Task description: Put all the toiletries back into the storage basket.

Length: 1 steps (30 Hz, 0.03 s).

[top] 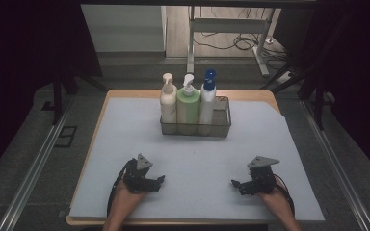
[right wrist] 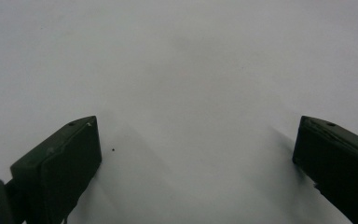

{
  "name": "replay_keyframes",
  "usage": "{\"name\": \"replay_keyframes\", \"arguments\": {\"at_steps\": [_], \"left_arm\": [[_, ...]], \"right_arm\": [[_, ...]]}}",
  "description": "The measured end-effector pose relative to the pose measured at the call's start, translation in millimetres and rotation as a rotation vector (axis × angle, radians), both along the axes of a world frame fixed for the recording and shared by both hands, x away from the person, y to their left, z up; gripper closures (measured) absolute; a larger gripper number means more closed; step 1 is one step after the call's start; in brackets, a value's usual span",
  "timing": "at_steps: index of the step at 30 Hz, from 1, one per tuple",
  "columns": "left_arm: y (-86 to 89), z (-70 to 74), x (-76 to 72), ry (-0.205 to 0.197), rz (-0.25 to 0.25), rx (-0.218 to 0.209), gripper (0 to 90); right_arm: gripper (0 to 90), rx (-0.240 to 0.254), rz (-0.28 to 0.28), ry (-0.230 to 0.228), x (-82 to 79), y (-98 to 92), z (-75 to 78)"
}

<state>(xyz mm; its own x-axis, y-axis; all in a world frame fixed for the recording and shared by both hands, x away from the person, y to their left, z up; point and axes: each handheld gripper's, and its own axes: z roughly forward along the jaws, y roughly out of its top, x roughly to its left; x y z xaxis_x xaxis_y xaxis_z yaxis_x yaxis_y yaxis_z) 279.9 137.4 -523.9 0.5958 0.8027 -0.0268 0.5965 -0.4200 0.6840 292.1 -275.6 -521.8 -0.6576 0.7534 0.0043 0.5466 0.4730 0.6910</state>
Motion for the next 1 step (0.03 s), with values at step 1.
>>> {"name": "replay_keyframes", "arguments": {"at_steps": [1], "left_arm": [[0.2,0.0,0.2,0.001,0.000,-0.001,12.1]], "right_arm": [[0.6,0.001,0.000,-0.002,0.0,-0.1,-0.1]]}}
